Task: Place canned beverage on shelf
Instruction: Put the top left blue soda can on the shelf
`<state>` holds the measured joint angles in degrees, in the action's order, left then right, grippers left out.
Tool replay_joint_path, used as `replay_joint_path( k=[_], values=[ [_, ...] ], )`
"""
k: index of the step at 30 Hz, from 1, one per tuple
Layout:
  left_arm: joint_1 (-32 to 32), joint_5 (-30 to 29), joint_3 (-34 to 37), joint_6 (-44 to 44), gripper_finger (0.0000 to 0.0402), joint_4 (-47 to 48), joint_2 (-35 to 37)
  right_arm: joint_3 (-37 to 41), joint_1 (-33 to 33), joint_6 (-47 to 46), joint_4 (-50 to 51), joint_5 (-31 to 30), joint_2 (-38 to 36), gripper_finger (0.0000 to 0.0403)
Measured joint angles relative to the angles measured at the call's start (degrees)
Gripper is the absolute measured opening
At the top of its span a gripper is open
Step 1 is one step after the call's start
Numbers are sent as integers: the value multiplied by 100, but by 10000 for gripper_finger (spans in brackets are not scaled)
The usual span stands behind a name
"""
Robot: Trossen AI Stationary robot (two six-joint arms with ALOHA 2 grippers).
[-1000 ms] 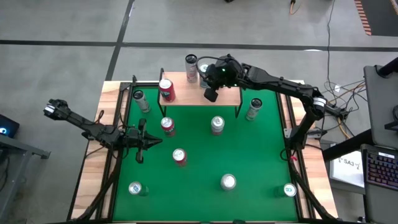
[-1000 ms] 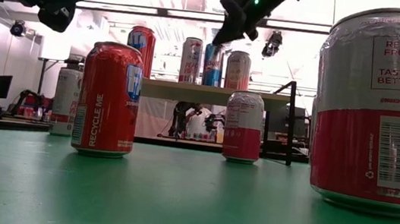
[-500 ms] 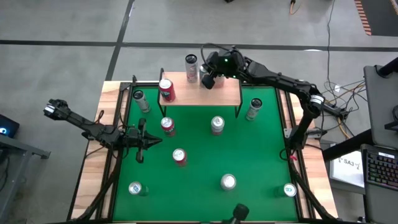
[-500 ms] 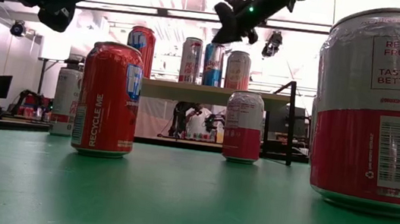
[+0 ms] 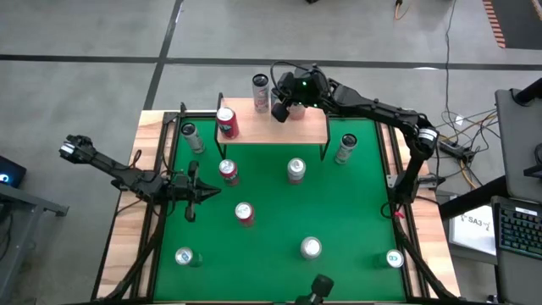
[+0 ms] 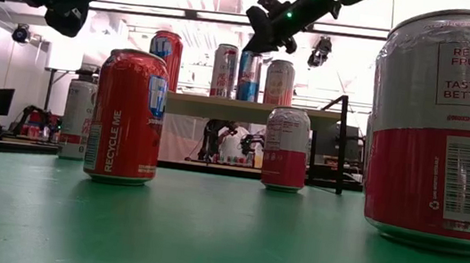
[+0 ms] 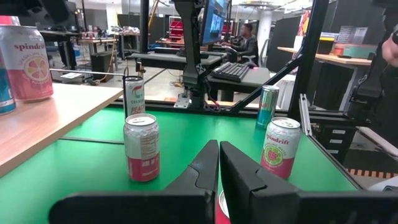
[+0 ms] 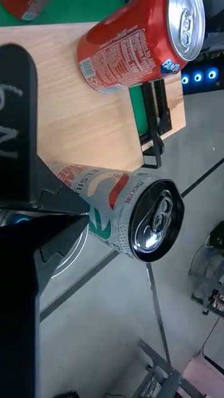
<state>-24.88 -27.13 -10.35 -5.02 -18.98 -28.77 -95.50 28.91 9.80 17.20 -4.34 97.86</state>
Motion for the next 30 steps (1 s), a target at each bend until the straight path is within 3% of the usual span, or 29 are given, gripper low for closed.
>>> replay_joint_path(
  k=[15,23,30],
  values=[
    [-2,4,0,-374,0,-198,0,24,-256,149,56,-15,-527,9],
    [-2,69,0,-859,0,-578,-150,24,-1093,134,259,35,-922,9],
    [-49,156,0,-883,0,-1359,-761,24,-1892,121,491,28,-1075,9]
  ],
)
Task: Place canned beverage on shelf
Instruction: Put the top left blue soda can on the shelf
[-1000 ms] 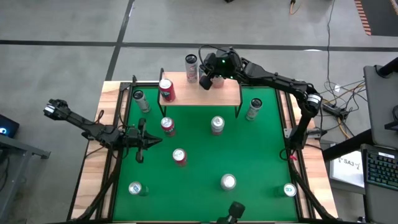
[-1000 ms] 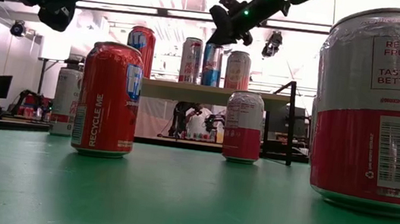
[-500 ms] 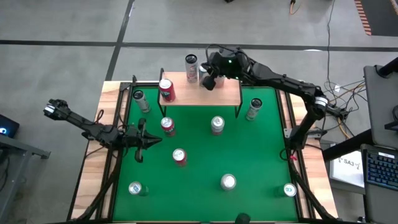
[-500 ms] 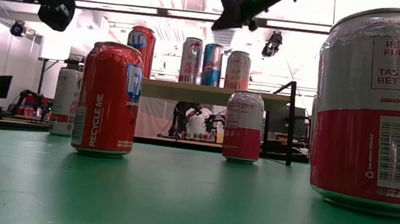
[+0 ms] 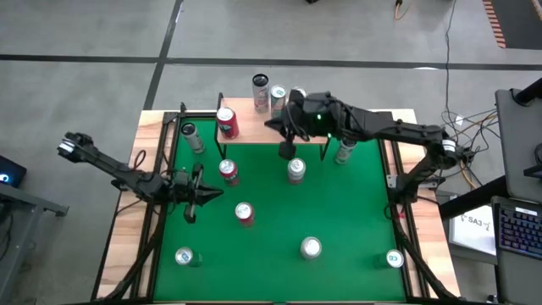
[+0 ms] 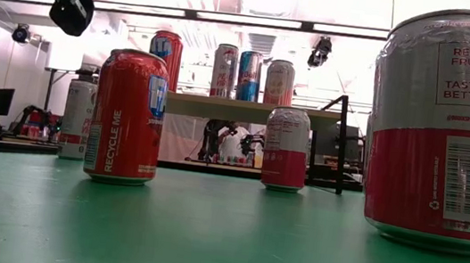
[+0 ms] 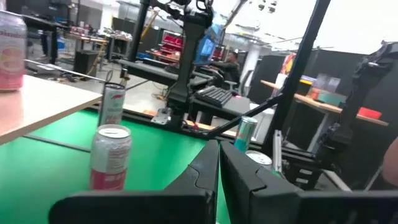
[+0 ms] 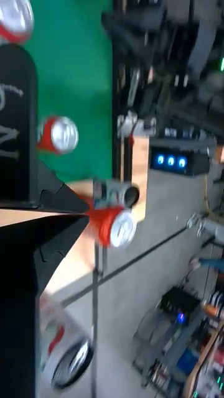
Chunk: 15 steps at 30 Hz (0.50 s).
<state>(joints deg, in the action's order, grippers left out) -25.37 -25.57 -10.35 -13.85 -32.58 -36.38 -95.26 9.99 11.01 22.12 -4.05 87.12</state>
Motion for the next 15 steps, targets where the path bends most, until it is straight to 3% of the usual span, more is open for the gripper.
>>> replay_joint_path(
  k=[8,15],
  values=[
    [-120,268,0,-2,0,-1305,-1033,-2,-672,-401,339,0,-44,9],
    [-248,268,-188,27,0,-1450,-1525,-4,-1008,-1316,1173,3,-44,9]
  ],
)
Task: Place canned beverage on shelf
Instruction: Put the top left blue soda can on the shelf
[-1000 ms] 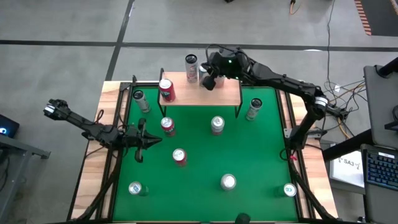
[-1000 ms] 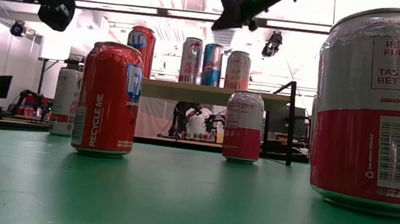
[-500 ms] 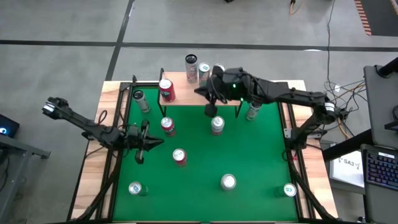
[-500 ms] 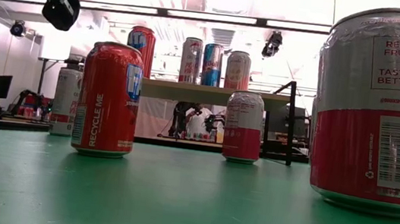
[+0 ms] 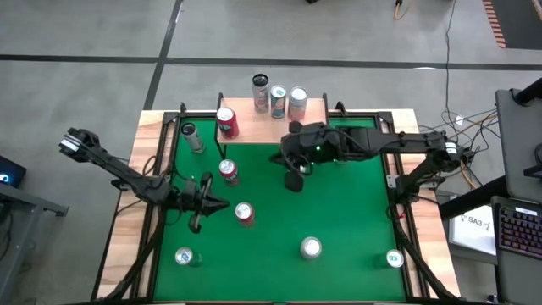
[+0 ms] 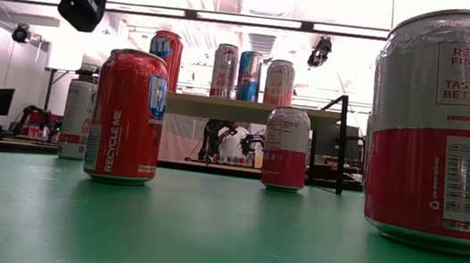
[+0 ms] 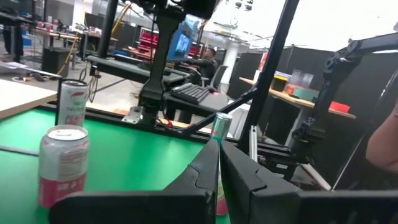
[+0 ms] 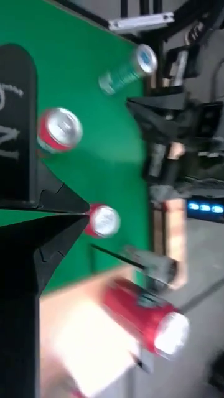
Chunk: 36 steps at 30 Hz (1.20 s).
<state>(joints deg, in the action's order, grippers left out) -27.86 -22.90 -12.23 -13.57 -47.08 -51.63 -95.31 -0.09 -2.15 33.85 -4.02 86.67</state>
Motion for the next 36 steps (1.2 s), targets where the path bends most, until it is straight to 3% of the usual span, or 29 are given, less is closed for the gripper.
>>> replay_joint_path(
  k=[17,36],
  values=[
    [-15,-8,-231,166,0,674,-25,0,-228,-2549,3579,-52,2,9],
    [-13,-55,-284,749,0,689,19,85,-228,-2785,3573,-51,79,9]
  ],
)
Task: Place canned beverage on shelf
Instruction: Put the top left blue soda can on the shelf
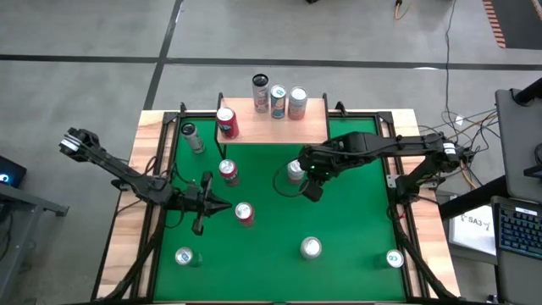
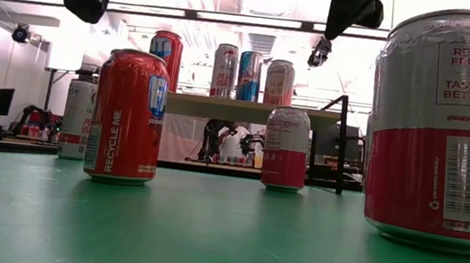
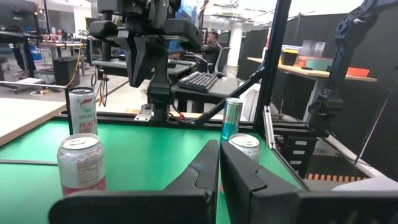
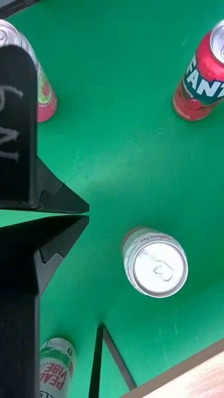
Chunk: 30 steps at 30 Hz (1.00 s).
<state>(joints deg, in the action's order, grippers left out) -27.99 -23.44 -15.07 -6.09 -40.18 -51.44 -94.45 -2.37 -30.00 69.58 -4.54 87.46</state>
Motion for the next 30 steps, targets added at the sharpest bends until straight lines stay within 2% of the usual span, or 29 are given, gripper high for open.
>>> replay_joint_path(
  k=[4,6,10,14,17,20,25,30],
  values=[
    [0,-1,-140,-32,0,96,139,0,0,-16,-6,2,0,9],
    [0,-2,-308,-39,0,474,289,2,0,56,-101,1,0,9],
    [0,-113,-1003,-127,0,2315,655,2,55,162,-543,-48,7,9],
    [0,-666,-1872,-352,0,4561,767,2,238,580,-977,-298,7,9],
    [2,-935,-2316,-363,0,5478,725,2,490,1185,-1231,-485,7,9],
    [2,-966,-2573,-363,0,5898,678,2,799,1921,-1556,-603,40,9],
    [2,-966,-2702,-301,0,5996,671,11,1364,3073,-2217,-544,140,9],
    [2,-966,-2676,-32,0,6008,671,11,1841,3600,-2620,-553,193,9]
  ],
)
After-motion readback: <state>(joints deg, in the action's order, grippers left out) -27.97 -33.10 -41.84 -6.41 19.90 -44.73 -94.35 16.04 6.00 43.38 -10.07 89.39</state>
